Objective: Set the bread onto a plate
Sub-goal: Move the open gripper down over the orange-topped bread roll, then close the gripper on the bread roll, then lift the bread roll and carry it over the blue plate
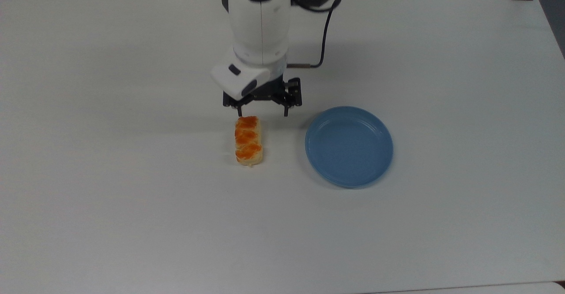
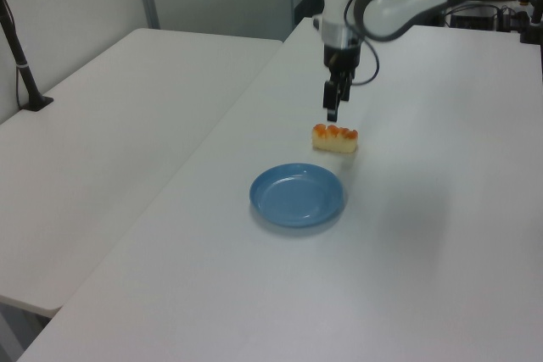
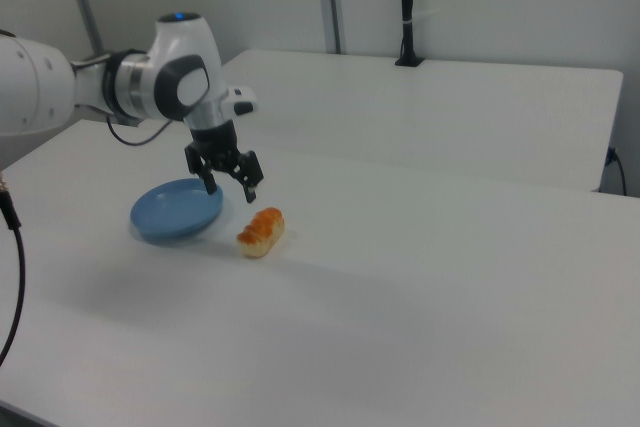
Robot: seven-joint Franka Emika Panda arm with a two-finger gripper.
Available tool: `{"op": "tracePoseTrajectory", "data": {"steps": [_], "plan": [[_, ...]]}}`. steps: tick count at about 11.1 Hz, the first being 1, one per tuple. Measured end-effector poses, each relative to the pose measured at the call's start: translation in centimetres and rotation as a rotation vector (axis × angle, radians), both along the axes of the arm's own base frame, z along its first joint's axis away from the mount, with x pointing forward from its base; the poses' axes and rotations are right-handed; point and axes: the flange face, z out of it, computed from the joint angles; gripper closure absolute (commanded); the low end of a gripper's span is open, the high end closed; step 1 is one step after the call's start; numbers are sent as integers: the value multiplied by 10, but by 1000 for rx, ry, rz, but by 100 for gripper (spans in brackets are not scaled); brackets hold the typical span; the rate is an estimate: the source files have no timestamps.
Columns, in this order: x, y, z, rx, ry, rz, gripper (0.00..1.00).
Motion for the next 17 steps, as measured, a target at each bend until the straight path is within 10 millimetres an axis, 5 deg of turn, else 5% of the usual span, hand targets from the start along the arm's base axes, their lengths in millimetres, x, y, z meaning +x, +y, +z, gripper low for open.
{"op": "tracePoseTrajectory", "data": {"steps": [6,10,14,17], "plan": [[9,-32,-40,-61,43,47,0],[17,-33,-72,-70,32,55,2],[23,-33,-86,-69,4,58,65],[24,-33,-83,-69,-5,57,65]]}}
